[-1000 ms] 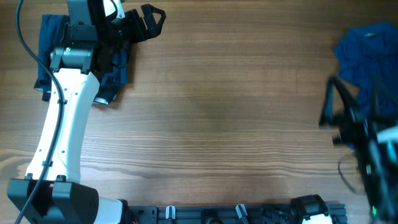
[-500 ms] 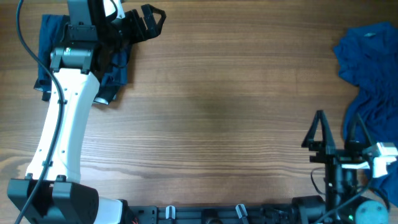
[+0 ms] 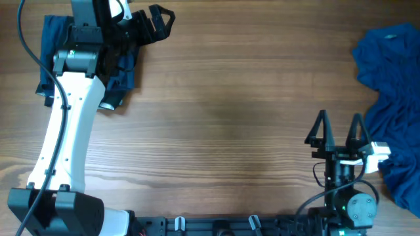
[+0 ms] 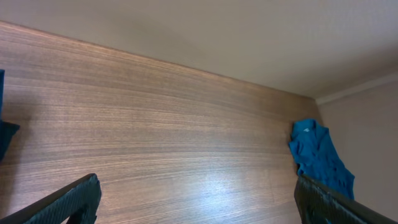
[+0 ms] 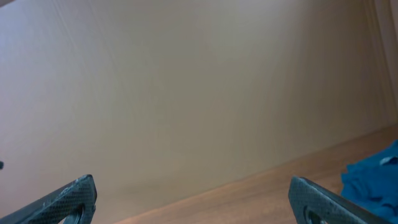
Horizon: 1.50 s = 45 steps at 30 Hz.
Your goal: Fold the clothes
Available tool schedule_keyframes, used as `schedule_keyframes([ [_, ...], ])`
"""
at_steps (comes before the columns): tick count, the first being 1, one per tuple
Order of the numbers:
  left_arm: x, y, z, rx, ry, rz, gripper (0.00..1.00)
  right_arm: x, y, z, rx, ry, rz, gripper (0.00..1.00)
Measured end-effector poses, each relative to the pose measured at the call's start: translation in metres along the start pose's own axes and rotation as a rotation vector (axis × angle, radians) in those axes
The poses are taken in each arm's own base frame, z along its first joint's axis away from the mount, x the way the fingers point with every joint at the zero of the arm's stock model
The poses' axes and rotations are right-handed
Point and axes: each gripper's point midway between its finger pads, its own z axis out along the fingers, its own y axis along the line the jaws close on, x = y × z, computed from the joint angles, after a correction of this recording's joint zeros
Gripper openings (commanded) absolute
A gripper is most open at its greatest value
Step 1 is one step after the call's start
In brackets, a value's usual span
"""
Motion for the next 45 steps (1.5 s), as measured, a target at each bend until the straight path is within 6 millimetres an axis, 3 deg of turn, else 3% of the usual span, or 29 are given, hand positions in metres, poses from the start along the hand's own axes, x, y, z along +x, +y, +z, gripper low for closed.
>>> schedule_keyframes([
  [6,0.000,0.000,0.000,0.000,0.000,0.000,1.00,0.029,-0.010,-0.001,0.010,0.048,-0.031,1.00],
  [10,0.000,0.000,0.000,0.000,0.000,0.000,1.00,0.036,-0.001,-0.002,-0.049,0.083,-0.158,1.00],
  [18,0.000,0.000,0.000,0.000,0.000,0.000,1.00,0.083,-0.012,-0.010,-0.056,0.282,-0.305,0.99],
  [25,0.000,0.000,0.000,0.000,0.000,0.000,1.00,0.092,-0.015,-0.013,-0.062,0.321,-0.371,1.00],
  [45,0.000,0.000,0.000,0.000,0.000,0.000,1.00,0.091,-0.019,-0.012,-0.058,0.318,-0.419,0.99],
])
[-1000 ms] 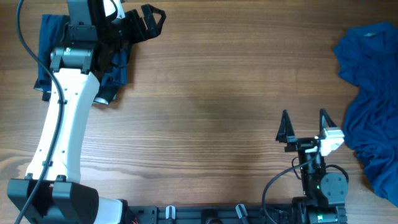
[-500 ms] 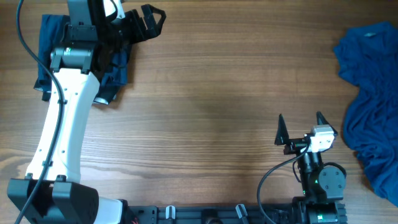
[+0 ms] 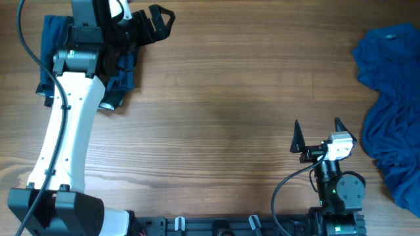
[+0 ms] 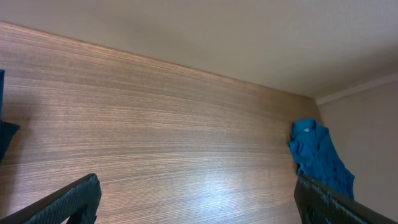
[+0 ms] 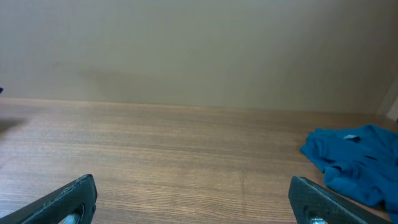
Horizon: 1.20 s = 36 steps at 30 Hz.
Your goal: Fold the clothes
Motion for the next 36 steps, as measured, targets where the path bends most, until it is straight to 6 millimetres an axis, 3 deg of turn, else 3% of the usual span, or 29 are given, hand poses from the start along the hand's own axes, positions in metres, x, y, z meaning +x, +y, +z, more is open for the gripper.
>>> schedule_keyframes([
  [16,0.001,0.000,0.000,-0.002,0.004,-0.002,1.00,0.000,0.000,0.000,0.000,0.000,0.000,1.00],
  [22,0.022,0.007,-0.006,-0.039,0.084,-0.042,1.00,0.000,0.000,0.000,0.000,0.002,0.000,1.00],
  [25,0.014,-0.006,-0.026,-0.024,0.038,-0.020,1.00,0.001,0.000,0.000,0.000,0.002,0.000,1.00],
  [31,-0.006,-0.058,-0.120,0.045,-0.167,0.076,1.00,0.001,0.000,0.000,0.000,0.003,0.000,1.00],
  [33,-0.003,-0.065,-0.146,0.046,-0.225,0.096,1.00,0.001,0.000,0.000,0.000,0.003,0.000,1.00],
  [36,0.021,-0.058,-0.171,0.012,-0.267,0.100,1.00,0.001,0.000,0.000,0.000,0.003,0.000,1.00],
])
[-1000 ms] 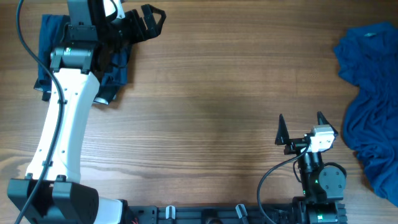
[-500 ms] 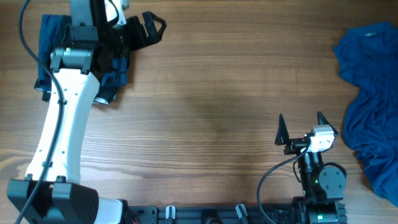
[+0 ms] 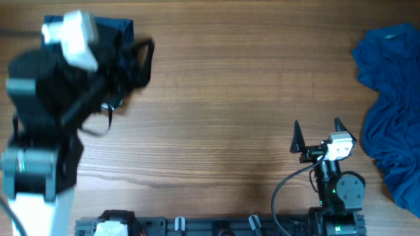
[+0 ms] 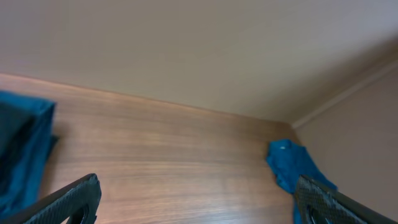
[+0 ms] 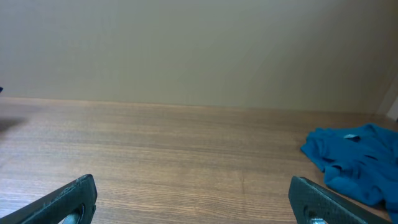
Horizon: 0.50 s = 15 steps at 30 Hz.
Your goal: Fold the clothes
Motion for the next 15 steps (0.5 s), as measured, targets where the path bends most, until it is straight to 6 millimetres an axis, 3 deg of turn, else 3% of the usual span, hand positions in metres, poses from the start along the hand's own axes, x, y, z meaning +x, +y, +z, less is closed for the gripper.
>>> schedule_keyframes([
  [2,0.017,0.009,-0.012,-0.028,-0.008,-0.001,1.00,0.000,0.000,0.000,0.000,0.000,0.000,1.00],
  [5,0.059,0.029,-0.025,-0.077,0.008,-0.012,1.00,0.000,0.000,0.000,0.000,0.000,0.000,0.99],
  [11,0.129,0.065,-0.038,-0.129,0.016,-0.020,1.00,0.000,0.000,0.000,0.000,-0.001,0.000,0.99],
  [15,0.150,0.078,-0.036,-0.115,-0.062,0.002,1.00,0.000,0.000,0.000,0.000,-0.001,0.000,1.00],
])
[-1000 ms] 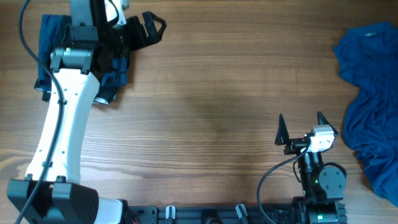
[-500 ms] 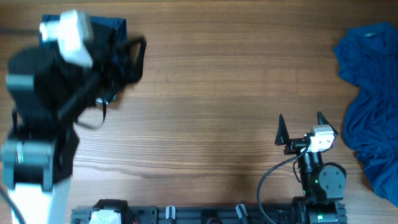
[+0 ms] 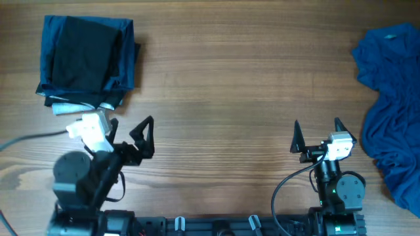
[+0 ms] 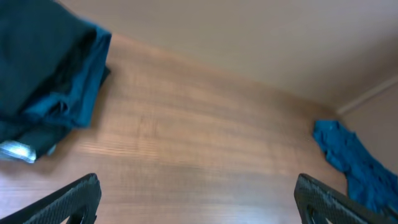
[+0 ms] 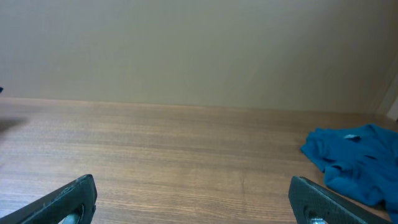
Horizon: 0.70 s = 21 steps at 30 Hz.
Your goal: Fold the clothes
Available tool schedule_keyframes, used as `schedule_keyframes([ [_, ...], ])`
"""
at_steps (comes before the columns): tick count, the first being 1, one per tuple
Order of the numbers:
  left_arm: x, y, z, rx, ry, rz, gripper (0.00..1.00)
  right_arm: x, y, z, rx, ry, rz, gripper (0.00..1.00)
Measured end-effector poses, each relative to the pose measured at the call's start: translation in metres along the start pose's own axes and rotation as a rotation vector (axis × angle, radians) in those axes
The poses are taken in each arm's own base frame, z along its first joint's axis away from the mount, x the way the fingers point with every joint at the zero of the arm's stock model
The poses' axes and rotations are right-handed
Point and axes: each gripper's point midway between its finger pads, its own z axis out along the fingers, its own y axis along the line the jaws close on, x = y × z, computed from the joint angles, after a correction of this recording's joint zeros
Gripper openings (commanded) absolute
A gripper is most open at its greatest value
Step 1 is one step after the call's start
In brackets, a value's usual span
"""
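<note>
A folded stack of dark blue clothes (image 3: 85,58) lies at the table's back left, also in the left wrist view (image 4: 50,74). A crumpled heap of bright blue clothes (image 3: 392,98) lies along the right edge, small in the left wrist view (image 4: 348,155) and at the right in the right wrist view (image 5: 354,162). My left gripper (image 3: 131,126) is open and empty at the front left, short of the stack. My right gripper (image 3: 317,128) is open and empty at the front right, left of the heap.
Bare wooden table (image 3: 223,85) spans between the stack and the heap. Both arm bases and a black rail (image 3: 216,226) sit along the front edge. A plain wall stands behind the table (image 5: 199,50).
My left arm has moved from beside the folded stack at the back left to the front left, leaving the stack fully uncovered. The right arm has not moved.
At first my left gripper was open at the folded stack and my right gripper stood at the front right, facing the wall. Then the right gripper was lower, facing the table. Later the left arm showed blurred by the stack; now it is at the front.
</note>
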Motion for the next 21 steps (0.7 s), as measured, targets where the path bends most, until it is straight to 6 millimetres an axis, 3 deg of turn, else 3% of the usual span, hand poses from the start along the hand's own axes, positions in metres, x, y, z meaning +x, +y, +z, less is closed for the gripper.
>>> schedule_keyframes([
  [14,0.056,0.045,0.036,0.036,-0.230,0.039,1.00,0.000,0.000,0.000,0.000,-0.001,0.000,1.00],
  [21,0.071,0.060,0.039,0.005,-0.264,0.037,1.00,0.000,0.000,0.000,0.000,-0.001,0.000,0.99],
])
